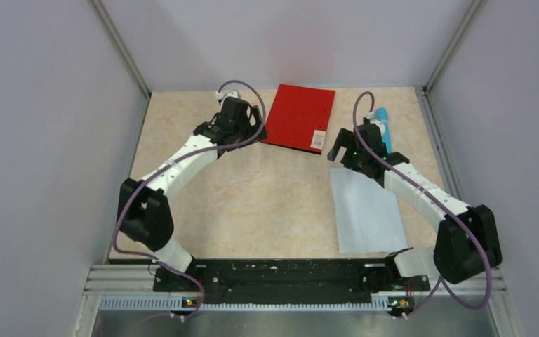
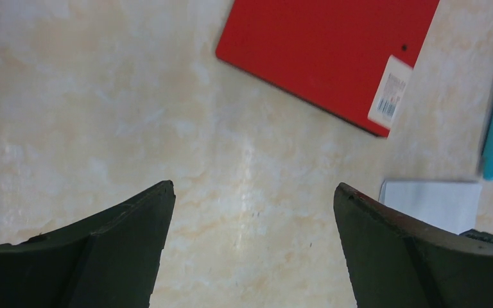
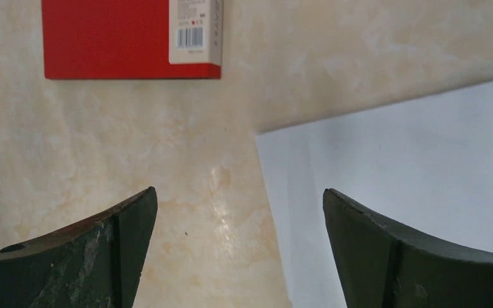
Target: Put the files into the folder
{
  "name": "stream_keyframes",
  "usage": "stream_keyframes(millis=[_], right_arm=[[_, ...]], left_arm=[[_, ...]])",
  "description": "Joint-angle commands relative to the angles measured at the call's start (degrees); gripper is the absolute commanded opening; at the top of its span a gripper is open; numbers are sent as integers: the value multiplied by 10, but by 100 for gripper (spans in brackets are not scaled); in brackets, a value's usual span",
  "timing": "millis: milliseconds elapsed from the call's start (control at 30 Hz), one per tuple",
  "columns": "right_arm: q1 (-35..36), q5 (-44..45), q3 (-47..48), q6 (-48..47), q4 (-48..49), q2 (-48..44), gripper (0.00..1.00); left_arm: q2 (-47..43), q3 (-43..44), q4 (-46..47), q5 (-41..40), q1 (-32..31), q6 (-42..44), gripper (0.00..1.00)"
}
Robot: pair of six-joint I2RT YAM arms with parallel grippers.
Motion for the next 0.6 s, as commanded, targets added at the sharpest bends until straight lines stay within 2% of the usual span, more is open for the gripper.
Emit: stream_keyframes(millis=[0, 133, 300, 467, 567], right_arm=[[-36, -39, 51, 11, 126, 82, 99], [-62, -81, 90, 34, 194, 175, 99], [-75, -80, 163, 38, 224, 278, 99], [-79, -67, 241, 42, 215, 382, 99], [-79, -61, 278, 40, 211, 428, 99]], left_arm=[[85, 89, 98, 29, 42, 17, 98], [192, 168, 138, 55, 82, 34, 98], [317, 256, 202, 167, 120, 30, 98], [424, 359, 173, 208, 127, 22, 98], [453, 375, 176, 217, 127, 14, 98]])
